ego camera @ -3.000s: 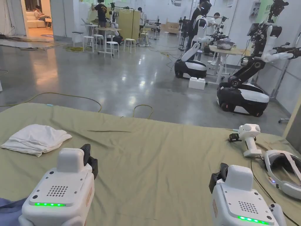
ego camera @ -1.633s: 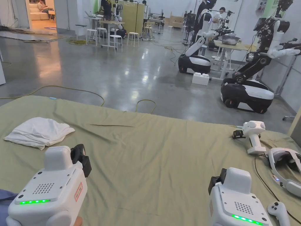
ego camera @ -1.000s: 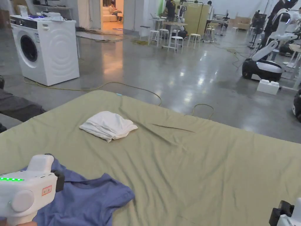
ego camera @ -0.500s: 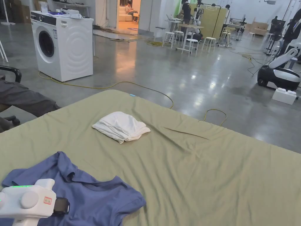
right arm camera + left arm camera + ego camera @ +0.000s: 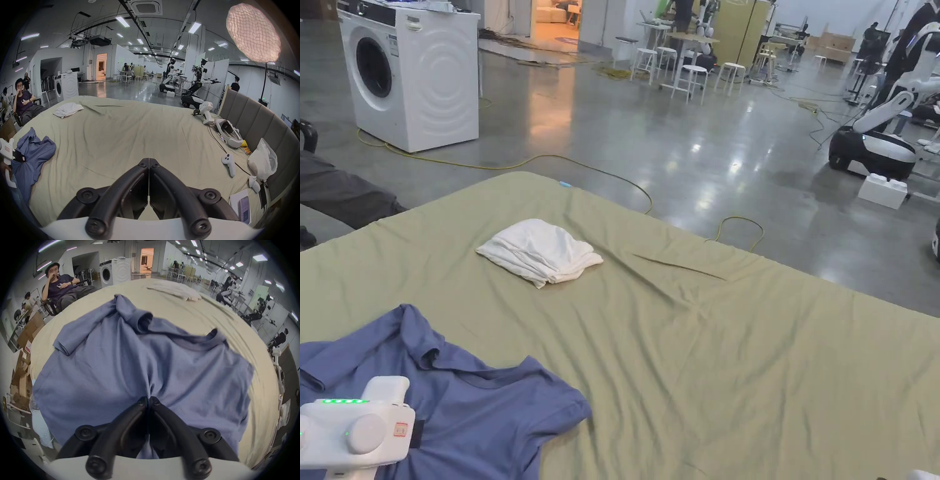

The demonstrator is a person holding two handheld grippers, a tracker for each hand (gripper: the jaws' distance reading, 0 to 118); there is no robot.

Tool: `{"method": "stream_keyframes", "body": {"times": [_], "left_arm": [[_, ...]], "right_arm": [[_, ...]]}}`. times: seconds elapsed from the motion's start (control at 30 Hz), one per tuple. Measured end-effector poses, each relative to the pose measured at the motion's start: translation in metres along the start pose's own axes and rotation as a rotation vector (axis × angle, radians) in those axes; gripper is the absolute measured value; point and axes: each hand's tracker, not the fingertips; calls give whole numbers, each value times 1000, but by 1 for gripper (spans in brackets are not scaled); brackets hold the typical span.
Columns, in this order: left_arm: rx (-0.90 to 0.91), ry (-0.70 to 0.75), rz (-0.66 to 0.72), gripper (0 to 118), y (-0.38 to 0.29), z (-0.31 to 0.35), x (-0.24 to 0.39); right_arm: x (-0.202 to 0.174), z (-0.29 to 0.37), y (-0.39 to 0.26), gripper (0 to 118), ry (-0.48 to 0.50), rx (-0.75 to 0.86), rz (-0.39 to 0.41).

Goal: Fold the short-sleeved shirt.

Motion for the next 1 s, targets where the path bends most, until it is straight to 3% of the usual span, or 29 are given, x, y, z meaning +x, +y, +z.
{"method": "stream_keyframes", "body": {"times": [0.13,0.3,0.43,0.77,1.0], "left_arm": [[129,-15,-22,2,14,34,6],[252,-92,50,2,46,67,6],[364,-174,0,2,70,101,30],[567,-466,-217,2,108,198,174],[533,-681,-373,2,86,221,302]], "right_arm": [[3,7,4,0,-2,30,-1],[13,15,10,0,-8,83,-28],[23,29,18,0,-16,140,-46],[58,71,32,0,-58,267,-89],[93,89,29,0,-102,298,-124]]}}
